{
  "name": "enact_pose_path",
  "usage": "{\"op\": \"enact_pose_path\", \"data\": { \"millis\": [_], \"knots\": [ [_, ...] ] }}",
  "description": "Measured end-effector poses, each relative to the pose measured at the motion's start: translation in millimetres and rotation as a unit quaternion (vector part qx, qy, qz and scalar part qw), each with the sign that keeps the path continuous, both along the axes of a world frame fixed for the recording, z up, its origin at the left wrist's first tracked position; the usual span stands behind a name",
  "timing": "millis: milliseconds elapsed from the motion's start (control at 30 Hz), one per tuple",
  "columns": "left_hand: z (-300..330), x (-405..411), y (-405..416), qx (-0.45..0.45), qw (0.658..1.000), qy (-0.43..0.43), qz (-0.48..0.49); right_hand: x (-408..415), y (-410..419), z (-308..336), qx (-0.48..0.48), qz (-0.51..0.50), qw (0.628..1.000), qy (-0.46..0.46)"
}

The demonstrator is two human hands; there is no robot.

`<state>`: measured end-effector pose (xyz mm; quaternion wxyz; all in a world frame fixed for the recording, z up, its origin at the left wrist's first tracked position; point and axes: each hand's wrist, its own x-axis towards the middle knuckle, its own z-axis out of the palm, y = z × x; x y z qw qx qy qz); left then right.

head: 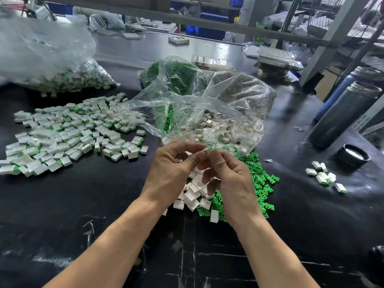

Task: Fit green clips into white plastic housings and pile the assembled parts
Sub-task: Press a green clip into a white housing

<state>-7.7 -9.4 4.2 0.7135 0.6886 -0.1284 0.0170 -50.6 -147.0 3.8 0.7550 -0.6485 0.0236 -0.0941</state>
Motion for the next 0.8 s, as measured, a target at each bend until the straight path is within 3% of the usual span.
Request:
{"op": "enact_pose_path", "data": {
  "millis": [133, 267, 433, 633, 800],
  "knots": [
    [3, -2, -2, -0.001, 1.000, -0.009, -0.016, 1, 2, 3, 0.059, 0.043, 0.996, 0.049],
    [3, -6, -5, 0.003, 0.997, -0.025, -0.069, -1, 7, 2, 0.016, 0.022, 0.996, 0.079],
    [3, -11, -10, -0.014, 0.994, -0.028, -0.105, -2, 9, 1, 0.024, -0.025, 0.998, 0.043],
    [2, -11, -11, 0.006, 0.995, -0.034, -0.089, 1, 12, -5, -0.054, -0.044, 0.997, 0.024],
    [4, -13, -14, -0.002, 0.996, -0.022, -0.087, -1, 14, -2, 0.012, -0.022, 1.000, 0.003]
  ]
}}
